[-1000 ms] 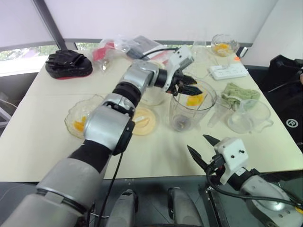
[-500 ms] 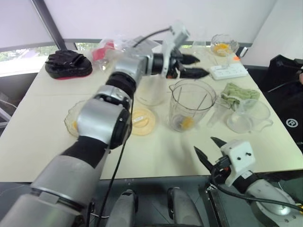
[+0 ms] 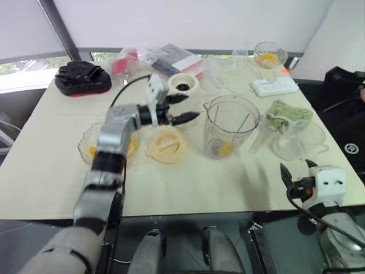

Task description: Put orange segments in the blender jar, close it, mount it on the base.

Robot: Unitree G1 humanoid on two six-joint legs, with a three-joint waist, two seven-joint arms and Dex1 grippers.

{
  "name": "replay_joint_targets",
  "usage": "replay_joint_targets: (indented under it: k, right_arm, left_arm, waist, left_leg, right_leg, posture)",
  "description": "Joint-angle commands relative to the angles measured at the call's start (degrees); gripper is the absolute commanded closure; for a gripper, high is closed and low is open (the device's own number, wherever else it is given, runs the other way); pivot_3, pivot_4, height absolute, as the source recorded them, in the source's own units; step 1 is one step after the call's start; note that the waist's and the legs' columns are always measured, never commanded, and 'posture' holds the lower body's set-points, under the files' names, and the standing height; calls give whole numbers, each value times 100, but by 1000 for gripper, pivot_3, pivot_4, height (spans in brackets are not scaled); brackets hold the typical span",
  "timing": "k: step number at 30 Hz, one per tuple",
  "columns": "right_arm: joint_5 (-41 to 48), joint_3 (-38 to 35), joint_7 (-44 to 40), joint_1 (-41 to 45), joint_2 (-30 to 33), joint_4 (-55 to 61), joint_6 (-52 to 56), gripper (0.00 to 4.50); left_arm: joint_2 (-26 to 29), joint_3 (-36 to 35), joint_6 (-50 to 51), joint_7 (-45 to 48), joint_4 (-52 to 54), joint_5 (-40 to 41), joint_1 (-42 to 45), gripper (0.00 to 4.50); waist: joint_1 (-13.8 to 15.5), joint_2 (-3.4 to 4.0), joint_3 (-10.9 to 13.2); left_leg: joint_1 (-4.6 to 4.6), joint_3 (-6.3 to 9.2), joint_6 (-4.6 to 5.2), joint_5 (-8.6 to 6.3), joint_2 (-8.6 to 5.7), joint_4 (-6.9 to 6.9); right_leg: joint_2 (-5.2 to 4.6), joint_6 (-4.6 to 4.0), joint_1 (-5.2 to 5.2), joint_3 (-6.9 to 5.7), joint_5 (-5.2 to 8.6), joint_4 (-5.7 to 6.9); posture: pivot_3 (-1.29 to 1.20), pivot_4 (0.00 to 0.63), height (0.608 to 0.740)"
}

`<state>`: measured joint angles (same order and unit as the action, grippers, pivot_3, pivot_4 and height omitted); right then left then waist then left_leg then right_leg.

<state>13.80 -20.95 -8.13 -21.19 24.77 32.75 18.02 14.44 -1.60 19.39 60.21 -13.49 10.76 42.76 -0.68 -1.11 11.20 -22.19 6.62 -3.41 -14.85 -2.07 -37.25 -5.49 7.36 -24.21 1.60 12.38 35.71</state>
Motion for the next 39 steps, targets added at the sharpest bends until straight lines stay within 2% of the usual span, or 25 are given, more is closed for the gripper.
replay_joint_targets:
  k: [1, 6, 17, 32, 39]
  right_arm:
    - [-107, -393, 187, 352, -161, -717, -388, 1217]
    - [-45, -736, 357, 932, -298, -1688, -605, 1217]
    - [-23, -959, 571, 2313, -272, -3345, -923, 1217]
    - [-245, -969, 775, 2702, -144, -4159, -1393, 1217]
    - [-298, -933, 825, 3102, -10, -4980, -1653, 1217]
  left_arm:
    - [-26, 109, 363, -506, 1206, 188, -645, 500]
    - [-106, 232, 664, -1029, 1766, 296, -1223, 500]
    - [-139, 640, 333, -1597, 1889, 225, -2105, 500]
    - [62, 704, 385, -1764, 1962, 351, -2088, 500]
    - [100, 750, 438, -1814, 2101, 352, -2129, 500]
  waist:
    - [8, 3, -2]
    - [5, 7, -2]
    - [-20, 39, -20]
    - [-37, 46, -22]
    - [-38, 46, -22]
  left_leg:
    - [5, 0, 0, 0, 0, -2]
    - [75, 0, 0, 0, 0, 3]
    - [83, -5, 0, 0, 2, 9]
    - [80, -5, 1, 0, 1, 10]
    - [80, -5, 1, 0, 1, 13]
  right_leg:
    - [0, -1, 7, 0, 0, 0]
    - [0, -27, 82, -2, 14, -17]
    - [2, -28, 89, 0, 13, -27]
    - [2, -29, 89, 1, 14, -34]
    - [2, -29, 89, 0, 14, -39]
  posture:
    - [0, 150, 740]
    - [0, 150, 740]
    - [0, 150, 740]
    - [0, 150, 740]
    - [0, 150, 740]
